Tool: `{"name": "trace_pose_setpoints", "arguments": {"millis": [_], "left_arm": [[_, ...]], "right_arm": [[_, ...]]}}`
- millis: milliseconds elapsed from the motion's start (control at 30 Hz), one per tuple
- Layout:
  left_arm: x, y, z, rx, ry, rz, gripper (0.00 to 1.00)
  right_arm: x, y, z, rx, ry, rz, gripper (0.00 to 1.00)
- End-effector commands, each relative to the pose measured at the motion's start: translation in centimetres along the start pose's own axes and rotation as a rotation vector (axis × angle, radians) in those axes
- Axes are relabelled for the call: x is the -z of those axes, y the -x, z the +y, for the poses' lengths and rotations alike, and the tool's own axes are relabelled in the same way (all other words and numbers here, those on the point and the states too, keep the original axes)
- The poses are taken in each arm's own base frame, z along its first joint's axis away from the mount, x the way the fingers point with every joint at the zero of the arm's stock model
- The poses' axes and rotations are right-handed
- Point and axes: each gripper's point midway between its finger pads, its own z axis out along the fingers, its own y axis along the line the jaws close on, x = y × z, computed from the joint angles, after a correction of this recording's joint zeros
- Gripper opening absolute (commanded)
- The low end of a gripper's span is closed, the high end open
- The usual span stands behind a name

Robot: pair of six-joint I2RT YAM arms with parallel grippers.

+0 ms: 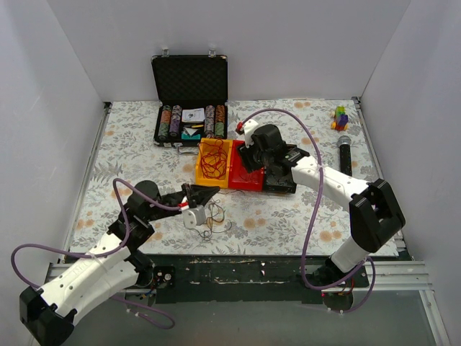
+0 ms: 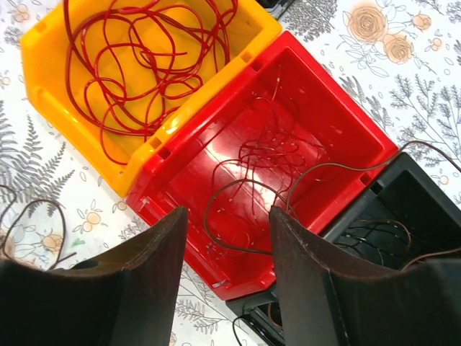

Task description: Untangle the cables

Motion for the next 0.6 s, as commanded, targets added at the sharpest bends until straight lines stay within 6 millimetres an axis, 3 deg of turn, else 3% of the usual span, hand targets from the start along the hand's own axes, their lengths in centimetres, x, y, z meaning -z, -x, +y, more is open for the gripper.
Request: {"name": "trace_pose_setpoints", "arguments": {"millis": [0, 100, 200, 400, 533, 567], "left_arm": [[0.5, 2.1, 2.4, 0.018, 0.073, -0.04, 0.0], [0.5, 2.0, 2.4, 0.023, 0.072, -0.037, 0.0], [0.6, 1.9, 2.7, 0.026, 0.085, -0.029, 0.0], [0.9, 1.9, 2.9, 0.037, 0.1, -0.026, 0.0], [1.0, 1.8, 2.9, 0.036, 0.102, -0.025, 0.0], [1.0, 1.8, 2.9, 0.034, 0.101, -0.024, 0.0]], "right_arm": [[0.2, -0.2, -1.1, 0.069, -0.059, 0.017, 0.54], [0.2, 0.4, -0.8, 0.07, -0.042, 0.0, 0.46], [0.2, -0.2, -0.2, 0.076, -0.006, 0.03, 0.45], [0.4, -1.9, -0.5, 0.09, -0.014, 0.068, 0.22], [0.9, -1.7, -1.1, 0.093, -0.052, 0.056, 0.01], [1.1, -1.6, -1.3, 0.093, -0.063, 0.052, 0.01]]}}
